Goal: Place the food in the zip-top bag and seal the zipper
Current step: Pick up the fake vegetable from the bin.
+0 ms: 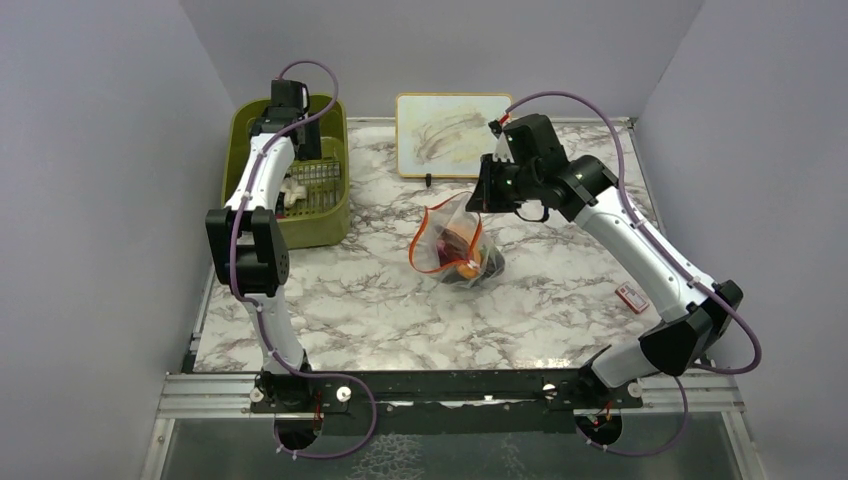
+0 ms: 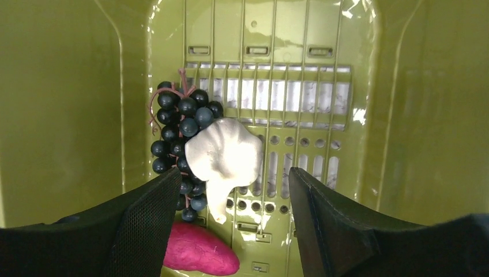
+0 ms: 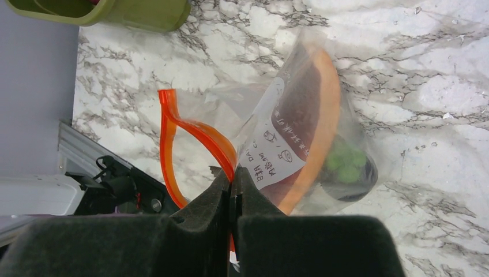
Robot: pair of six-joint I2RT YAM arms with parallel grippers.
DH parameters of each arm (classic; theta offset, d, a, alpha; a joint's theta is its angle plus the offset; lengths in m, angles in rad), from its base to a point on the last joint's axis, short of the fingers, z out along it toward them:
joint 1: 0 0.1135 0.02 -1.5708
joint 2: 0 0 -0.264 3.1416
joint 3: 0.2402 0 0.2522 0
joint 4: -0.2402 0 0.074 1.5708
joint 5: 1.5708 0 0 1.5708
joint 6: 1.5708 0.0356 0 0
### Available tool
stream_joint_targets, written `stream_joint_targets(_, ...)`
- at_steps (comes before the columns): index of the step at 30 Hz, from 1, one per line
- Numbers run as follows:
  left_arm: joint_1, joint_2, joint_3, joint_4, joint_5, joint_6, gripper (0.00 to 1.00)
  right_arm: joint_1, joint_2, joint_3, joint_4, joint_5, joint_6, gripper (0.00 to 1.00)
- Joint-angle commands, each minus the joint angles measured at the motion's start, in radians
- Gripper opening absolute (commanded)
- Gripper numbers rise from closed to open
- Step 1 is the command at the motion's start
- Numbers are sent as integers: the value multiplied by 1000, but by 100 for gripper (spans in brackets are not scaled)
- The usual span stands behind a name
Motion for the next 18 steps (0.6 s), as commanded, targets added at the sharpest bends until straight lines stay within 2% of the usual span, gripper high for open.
stream_joint_targets(1, 46, 9, -42, 24, 85, 7, 71, -3, 30, 55, 12, -10, -8, 1)
stream_joint_targets(12, 54, 7, -163, -6, -1, 38, 72, -3, 128, 136, -6, -2, -47, 1)
stream_joint_targets(18, 59, 76, -121, -2, 8, 42, 68, -5, 152, 177, -9, 4, -77, 1)
